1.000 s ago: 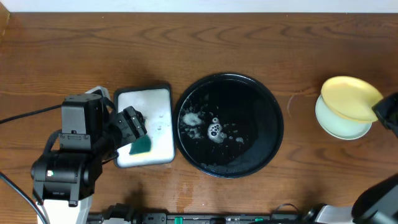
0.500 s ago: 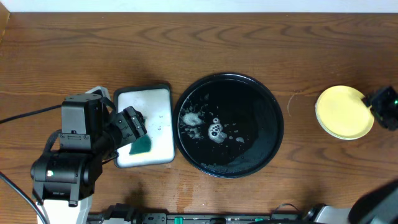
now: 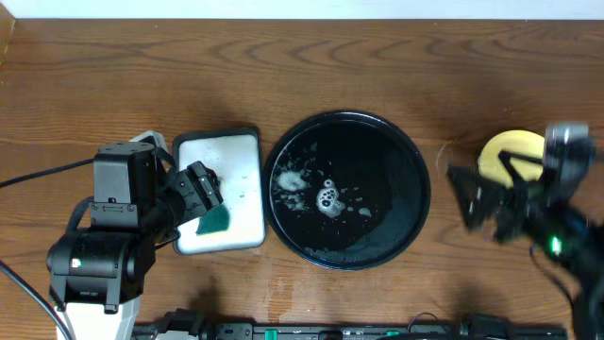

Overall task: Clean dirty plates on tray and stack at the side
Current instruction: 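Release the yellow plate and withdraw the right gripper down-right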

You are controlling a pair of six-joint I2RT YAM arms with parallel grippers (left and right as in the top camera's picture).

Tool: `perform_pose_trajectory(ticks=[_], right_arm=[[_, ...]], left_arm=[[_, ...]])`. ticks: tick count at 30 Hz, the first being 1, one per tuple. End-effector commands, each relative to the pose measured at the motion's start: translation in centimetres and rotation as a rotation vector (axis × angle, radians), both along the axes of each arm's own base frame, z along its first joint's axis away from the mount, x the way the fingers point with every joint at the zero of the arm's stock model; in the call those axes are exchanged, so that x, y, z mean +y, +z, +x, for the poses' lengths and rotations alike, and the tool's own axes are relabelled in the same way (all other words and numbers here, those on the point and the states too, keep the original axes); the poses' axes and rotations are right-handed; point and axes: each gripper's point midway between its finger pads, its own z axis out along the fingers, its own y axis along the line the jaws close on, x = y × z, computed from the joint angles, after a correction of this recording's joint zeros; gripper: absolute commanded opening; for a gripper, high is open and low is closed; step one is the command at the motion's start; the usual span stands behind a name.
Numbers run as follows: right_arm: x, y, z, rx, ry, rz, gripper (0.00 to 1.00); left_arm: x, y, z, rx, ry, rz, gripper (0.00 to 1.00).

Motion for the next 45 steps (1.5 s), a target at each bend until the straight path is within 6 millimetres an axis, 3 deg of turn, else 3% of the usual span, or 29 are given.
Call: perform_pose_trajectory(ticks=[1,4,8,13,20,24,29,34,45], right_arm=[[0.8,1.5,-2.8,-0.089,0.034,-0.016,0.99],[0.9,2.4,-5.5,-0.162,0.033,-0.022,0.99],[0.5,2.7,-7.1,-0.228,0.010,-0.073,0.99],[-0.7,0.5,-8.1,-0.227,-0.015,-0.236,0.99],[-2.7,-4.2,-4.8,-0.239,-0.080,-0.379,0.99],[-1.7,-9.3,-4.0,-0.279,-0.028,-0.373,0.99],[-1.0,-13.9,-2.5,-0.351,-0.007,-0.386,0.99],[-1.9,-18.6,-0.6,-0.354,-0.076,-0.416,0.99],[-2.4,-21.7,2.5,-0.494,-0.157,-0.409,0.99]], left_arm=[[-0.1,0.7,0.1,-0.017,-0.006,-0.005,0.83],[-0.1,0.7,0.1,-0.017,-0.006,-0.004,0.83],[-0.1,0.7,0.1,-0.017,-0.006,-0.005,0.84],[-0.1,0.7,0.1,-0.017,-0.006,-0.005,0.83],[-0.1,0.7,0.1,-0.017,-0.006,-0.005,0.83],[-0.1,0.7,0.1,-0.017,-0.006,-0.005,0.84],[-0.1,0.7,0.1,-0.017,-0.006,-0.005,0.83],[-0.1,0.7,0.1,-0.017,-0.006,-0.005,0.84],[-0.1,0.7,0.1,-0.017,-0.006,-0.005,0.84]])
